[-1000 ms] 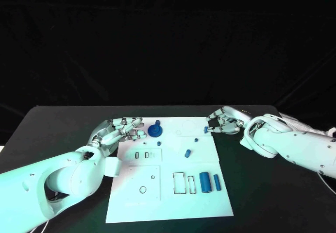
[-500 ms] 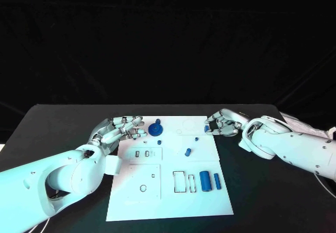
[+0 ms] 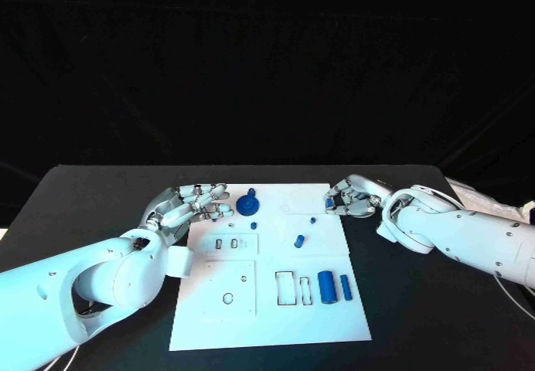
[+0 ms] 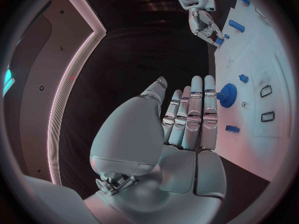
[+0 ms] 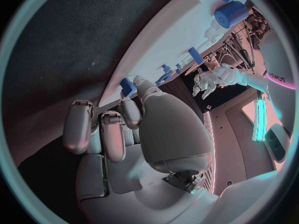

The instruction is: Assemble the parts on the task board

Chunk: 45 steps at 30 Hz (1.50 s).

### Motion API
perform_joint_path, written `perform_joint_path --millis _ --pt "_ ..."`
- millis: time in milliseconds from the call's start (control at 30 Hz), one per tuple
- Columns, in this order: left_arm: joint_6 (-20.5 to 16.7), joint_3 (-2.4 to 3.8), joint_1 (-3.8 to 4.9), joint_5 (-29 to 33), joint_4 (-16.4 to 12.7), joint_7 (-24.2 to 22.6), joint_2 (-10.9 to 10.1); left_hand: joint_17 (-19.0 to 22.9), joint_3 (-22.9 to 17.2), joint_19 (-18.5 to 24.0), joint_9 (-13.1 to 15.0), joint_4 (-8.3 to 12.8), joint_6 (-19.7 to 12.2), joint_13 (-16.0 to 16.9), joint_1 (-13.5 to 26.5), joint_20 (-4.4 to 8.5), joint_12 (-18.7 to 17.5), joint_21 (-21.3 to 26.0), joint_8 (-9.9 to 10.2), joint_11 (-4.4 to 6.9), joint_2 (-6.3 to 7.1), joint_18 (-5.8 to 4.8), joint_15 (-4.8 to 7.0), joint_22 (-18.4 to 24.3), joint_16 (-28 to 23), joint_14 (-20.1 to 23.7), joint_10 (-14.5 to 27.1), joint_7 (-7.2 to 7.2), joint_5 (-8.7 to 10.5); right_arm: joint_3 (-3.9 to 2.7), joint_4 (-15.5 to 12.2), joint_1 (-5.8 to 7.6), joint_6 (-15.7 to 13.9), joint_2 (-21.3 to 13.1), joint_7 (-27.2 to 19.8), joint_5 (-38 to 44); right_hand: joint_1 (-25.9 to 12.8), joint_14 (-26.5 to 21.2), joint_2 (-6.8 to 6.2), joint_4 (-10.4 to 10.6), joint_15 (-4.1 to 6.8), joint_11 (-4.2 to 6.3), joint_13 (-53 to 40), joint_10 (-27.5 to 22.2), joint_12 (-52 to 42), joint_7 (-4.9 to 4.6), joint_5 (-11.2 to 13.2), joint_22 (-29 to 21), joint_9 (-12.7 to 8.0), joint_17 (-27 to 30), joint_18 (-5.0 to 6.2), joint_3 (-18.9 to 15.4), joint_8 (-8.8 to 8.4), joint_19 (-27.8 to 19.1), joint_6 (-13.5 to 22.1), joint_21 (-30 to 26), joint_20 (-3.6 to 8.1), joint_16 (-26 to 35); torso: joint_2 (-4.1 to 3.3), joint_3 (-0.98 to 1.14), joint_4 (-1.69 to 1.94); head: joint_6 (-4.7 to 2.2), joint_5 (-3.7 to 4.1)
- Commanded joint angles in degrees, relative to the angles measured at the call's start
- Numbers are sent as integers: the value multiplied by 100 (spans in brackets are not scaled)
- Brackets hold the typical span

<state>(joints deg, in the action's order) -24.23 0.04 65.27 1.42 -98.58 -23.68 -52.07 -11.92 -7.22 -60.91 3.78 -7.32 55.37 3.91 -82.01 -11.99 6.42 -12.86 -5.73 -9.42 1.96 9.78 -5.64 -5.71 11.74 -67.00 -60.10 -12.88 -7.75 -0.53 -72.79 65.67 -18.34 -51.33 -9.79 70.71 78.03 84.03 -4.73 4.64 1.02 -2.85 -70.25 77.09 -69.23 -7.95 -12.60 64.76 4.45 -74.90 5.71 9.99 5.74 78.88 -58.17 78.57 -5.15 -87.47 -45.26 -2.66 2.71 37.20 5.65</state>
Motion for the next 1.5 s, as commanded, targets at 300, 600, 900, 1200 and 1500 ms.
perform_joint_path --millis 300,600,900,1200,1500 --pt "126 4 4 -42 2 -16 10 -18 -7 -48 -1 42 0 -6 -54 15 -21 33 35 0 -7 61 -20 12 -22 -2 -1 -16 20 1 53 -12 7 24 108 26 68 495 209 -73 65 40 -55 74 -63 50 267 28 15 -1031 -81 154 60 8 -199 44 73 -12 3 1 4 16 14" --pt "132 4 4 -45 5 -1 14 -18 -7 -48 -1 42 0 -6 -54 15 -21 33 35 0 -7 61 -20 12 -22 -2 -1 -16 20 0 34 -12 -3 24 153 86 68 495 197 -83 67 41 -46 67 -51 49 281 22 11 -1030 -80 158 54 6 -196 41 76 -11 1 5 -4 29 15" --pt "137 4 4 -46 5 7 16 -20 -7 -49 -2 44 -1 -6 -52 15 -23 35 36 -1 -5 60 -21 12 -24 -1 0 -17 21 0 41 -12 2 22 162 96 54 495 171 -91 68 38 -47 66 -49 45 293 26 5 -1033 -82 154 44 7 -188 43 79 -12 2 2 -3 42 23" --pt "139 3 4 -46 6 6 17 -20 -7 -49 -2 44 -1 -6 -52 15 -23 35 36 -1 -5 60 -21 12 -24 -1 0 -17 21 -1 35 -12 -288 29 40 77 286 520 522 -267 201 217 -276 264 -289 266 701 181 128 -1142 -107 511 337 81 -711 118 177 -66 3 2 2 61 36" --pt "139 3 4 -46 24 2 12 -20 -7 -49 -2 44 -1 -6 -52 15 -23 35 36 -1 -5 60 -21 12 -24 -1 0 -17 21 -29 -270 15 -690 4 242 -249 197 524 583 -294 248 258 -429 381 -435 313 710 196 171 -1159 -113 607 407 90 -754 128 238 -74 17 -6 10 86 24"
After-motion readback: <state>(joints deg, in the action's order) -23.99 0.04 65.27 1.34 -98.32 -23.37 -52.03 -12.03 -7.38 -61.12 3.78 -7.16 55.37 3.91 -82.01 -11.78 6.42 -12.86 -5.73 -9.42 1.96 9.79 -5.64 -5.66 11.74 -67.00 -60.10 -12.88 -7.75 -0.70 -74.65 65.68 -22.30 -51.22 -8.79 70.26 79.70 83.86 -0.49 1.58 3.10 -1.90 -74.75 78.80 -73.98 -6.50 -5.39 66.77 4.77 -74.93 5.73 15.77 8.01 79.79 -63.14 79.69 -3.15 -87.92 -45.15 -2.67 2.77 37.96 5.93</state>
